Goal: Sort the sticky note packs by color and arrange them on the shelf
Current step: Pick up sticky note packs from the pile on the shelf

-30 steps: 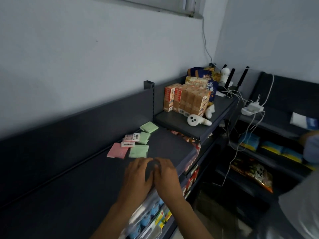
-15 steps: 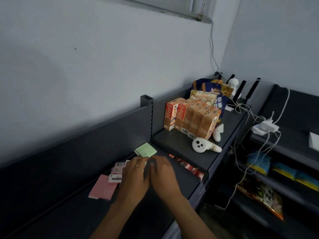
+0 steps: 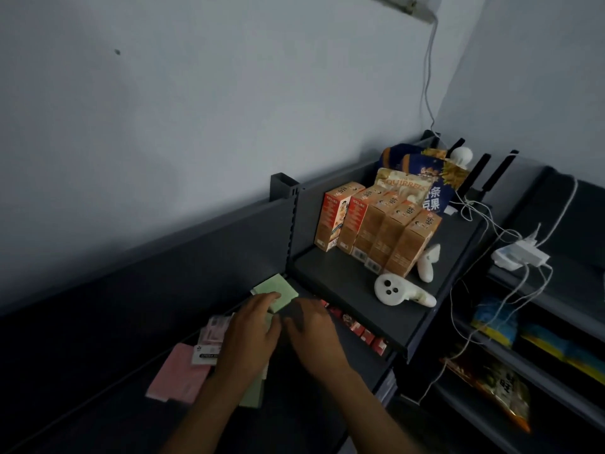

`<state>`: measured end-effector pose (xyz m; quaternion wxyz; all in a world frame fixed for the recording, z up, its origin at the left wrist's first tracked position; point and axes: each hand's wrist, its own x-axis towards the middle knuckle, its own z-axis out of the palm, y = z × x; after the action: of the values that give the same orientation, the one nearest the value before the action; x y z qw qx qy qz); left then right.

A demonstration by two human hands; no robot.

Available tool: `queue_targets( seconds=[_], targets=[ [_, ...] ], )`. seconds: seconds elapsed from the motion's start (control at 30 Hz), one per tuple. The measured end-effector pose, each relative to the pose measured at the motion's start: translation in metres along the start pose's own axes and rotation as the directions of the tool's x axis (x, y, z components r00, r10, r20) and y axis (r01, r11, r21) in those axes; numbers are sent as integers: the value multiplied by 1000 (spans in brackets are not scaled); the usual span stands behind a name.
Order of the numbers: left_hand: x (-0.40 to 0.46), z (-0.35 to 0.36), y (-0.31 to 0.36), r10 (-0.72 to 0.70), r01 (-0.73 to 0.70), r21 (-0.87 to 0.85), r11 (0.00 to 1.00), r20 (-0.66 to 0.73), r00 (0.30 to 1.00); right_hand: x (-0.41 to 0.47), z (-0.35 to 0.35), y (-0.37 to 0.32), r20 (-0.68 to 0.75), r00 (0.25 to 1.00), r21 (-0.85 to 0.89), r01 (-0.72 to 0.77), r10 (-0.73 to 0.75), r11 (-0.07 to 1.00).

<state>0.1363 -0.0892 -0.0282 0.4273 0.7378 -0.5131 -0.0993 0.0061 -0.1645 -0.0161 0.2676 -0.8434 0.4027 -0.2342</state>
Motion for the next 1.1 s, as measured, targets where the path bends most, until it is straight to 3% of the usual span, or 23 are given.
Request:
queue_targets(
  seconds=[0.17, 0.37, 0.53, 0.63, 0.7, 0.77, 0.83, 0.9, 1.1],
  targets=[
    [7, -1, -12, -121, 123, -76, 990, 20, 992, 32, 15, -4, 39, 998, -75, -53, 56, 996],
    [14, -8, -13, -184, 182, -39, 983, -53, 982, 72, 42, -1, 89, 983, -179, -143, 161, 973],
    [21, -13, -14, -192, 190, -32, 981, -78, 978, 76, 43, 7, 73, 985, -194, -142, 158, 971],
    [22, -9, -13, -210, 206, -50, 977, -118, 971, 72, 30, 7, 22, 982, -46, -189, 190, 981],
    [23, -5, -10, -208, 202, -60, 978, -129, 970, 69, 16, 3, 8, 970, 179, -241, 243, 954],
    [25, 0, -7, -203, 196, -67, 978, -117, 972, 66, 1, -1, 127, 936, 505, -345, 328, 791],
    [27, 6, -1, -200, 194, -69, 979, -100, 975, 61, -12, -5, 296, 898, 697, -435, 325, 569],
    [28, 13, 5, -179, 173, -68, 983, -105, 978, 55, -20, -3, 345, 900, 741, -436, 267, 510],
    [26, 27, 23, -207, 192, -97, 977, -183, 961, 40, -28, 18, 288, 937, 749, -350, 200, 562]
  ],
)
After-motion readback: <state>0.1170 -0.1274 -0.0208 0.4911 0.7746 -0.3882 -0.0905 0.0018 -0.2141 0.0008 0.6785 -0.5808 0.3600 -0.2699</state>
